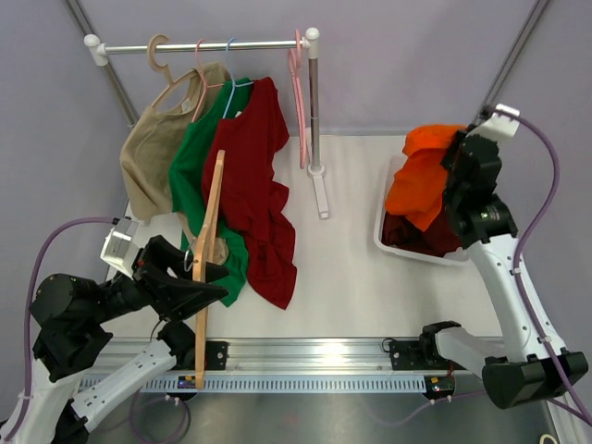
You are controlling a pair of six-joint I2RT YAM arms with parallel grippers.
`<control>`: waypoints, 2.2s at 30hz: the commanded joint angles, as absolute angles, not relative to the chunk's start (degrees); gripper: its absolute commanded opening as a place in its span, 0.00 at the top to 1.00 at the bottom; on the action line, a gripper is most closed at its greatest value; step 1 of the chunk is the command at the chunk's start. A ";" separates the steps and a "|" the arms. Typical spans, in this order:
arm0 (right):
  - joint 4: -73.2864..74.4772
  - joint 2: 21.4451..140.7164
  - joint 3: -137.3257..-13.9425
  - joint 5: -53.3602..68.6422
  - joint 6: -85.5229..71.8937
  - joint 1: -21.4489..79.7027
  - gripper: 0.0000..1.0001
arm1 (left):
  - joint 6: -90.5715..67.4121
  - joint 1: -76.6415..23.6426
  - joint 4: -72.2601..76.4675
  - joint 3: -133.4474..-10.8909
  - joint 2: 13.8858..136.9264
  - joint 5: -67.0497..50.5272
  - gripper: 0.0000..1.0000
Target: Remove the t-shirt from the hanger
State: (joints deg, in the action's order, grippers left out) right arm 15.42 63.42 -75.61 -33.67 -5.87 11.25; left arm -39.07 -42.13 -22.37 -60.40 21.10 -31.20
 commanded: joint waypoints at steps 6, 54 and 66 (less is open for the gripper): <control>8.43 62.57 -50.90 -38.33 -23.90 10.37 0.93 | -39.90 -42.28 -15.82 -58.36 24.69 -27.25 1.00; 33.82 79.27 -95.08 -53.07 -21.96 81.47 1.00 | -55.64 -27.95 14.07 -68.38 56.60 -28.73 0.70; 42.07 79.26 -99.11 -70.57 -31.88 91.23 1.00 | -36.85 -26.89 -10.88 -78.46 40.09 -29.19 0.01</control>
State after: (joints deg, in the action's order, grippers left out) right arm 40.38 79.92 -94.83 -61.49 -27.35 90.26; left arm -44.29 -27.24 -6.42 -71.88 44.07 -28.23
